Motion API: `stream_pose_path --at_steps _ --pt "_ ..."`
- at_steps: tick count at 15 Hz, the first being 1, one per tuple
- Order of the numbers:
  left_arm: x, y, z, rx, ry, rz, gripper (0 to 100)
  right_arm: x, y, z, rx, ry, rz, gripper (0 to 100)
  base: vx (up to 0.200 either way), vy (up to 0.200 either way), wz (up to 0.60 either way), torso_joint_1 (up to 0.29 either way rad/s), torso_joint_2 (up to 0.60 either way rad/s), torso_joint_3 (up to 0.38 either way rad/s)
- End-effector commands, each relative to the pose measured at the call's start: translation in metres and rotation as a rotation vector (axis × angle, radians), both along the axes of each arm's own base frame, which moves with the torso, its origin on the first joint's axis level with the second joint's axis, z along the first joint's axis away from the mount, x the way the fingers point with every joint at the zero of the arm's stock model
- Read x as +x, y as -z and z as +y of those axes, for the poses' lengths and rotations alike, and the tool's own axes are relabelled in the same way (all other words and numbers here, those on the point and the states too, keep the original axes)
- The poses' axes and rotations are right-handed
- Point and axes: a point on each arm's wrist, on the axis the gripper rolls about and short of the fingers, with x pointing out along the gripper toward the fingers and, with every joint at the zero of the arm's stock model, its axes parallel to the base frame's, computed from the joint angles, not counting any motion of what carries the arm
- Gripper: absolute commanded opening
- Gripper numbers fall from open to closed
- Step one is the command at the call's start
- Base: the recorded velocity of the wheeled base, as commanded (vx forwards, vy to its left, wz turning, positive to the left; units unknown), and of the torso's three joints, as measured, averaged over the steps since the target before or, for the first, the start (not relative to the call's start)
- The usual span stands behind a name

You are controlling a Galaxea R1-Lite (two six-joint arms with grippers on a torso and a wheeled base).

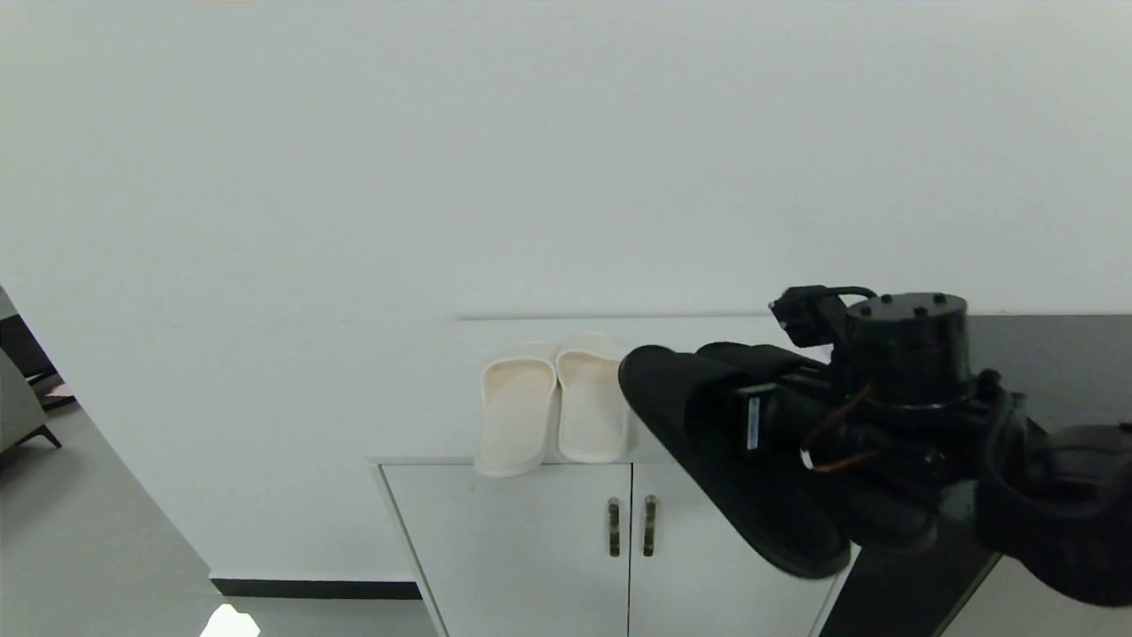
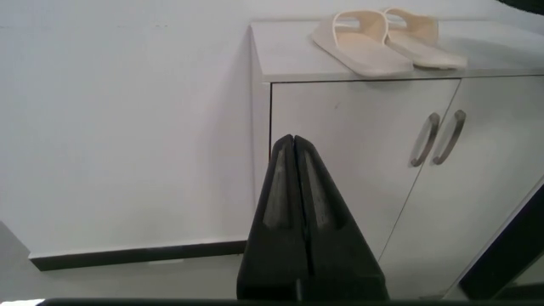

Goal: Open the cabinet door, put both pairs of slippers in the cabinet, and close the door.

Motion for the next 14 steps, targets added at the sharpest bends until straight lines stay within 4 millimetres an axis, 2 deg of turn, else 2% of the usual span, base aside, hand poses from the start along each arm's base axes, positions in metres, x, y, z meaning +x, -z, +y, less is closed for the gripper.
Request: stream_pose_path --at_steps 1,5,13,14 --pt "0.0 0.0 0.0 0.0 0.001 0.0 0 -0.066 -0.013 -0.02 0.052 -0.198 -0.011 0 0.0 0.0 0.0 0.0 0.0 0.0" --pt "0.0 0.0 0.0 0.002 0.001 0.001 0 -0.102 -0.009 -0.051 0.118 -0.372 0.033 0 0.0 0.0 0.0 0.0 0.0 0.0" --pt "0.0 0.0 0.0 0.0 -0.001 0.001 0 -0.111 -0.003 -0.056 0.118 -0.432 0.055 0 -0.2 0.0 0.0 0.001 0.0 0.001" --pt "0.0 0.0 0.0 0.002 -0.001 -0.002 0 -0.112 -0.002 -0.058 0.119 -0.439 0.055 0 0.0 0.0 0.0 0.0 0.0 0.0"
